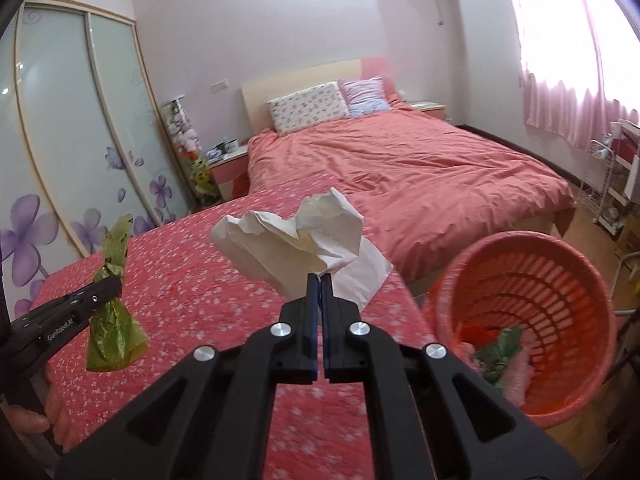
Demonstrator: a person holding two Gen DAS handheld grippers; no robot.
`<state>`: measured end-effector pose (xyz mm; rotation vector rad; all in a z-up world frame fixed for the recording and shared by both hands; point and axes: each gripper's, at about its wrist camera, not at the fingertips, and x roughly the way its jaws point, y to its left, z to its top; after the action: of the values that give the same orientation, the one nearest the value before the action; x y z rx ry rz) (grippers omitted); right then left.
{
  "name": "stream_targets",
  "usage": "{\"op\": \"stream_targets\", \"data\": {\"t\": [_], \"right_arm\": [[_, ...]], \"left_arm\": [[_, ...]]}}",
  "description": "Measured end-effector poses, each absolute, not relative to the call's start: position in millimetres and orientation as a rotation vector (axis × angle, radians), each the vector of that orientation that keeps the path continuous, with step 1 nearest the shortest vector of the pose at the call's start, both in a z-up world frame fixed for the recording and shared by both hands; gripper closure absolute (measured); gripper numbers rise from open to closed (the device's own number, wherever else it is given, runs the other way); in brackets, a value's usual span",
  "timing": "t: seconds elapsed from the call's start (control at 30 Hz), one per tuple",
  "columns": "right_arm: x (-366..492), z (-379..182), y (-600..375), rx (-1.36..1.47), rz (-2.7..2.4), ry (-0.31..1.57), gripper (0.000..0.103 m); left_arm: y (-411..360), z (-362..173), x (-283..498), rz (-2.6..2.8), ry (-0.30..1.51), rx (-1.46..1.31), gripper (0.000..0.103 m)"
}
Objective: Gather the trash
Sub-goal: 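Carry both bags to the basket and open both tools to release them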
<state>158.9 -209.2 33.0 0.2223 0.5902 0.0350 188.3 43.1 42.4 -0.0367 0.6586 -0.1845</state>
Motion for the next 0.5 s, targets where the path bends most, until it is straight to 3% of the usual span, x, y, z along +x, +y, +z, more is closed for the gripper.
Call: {"op": "stream_targets", "data": {"t": [0.5], "right_arm": [[120,33,-288,0.272,-0.119,0.519,0.1]], "left_arm": [[-43,40,181,-0.381,0.66,0.024,0.087]]}}
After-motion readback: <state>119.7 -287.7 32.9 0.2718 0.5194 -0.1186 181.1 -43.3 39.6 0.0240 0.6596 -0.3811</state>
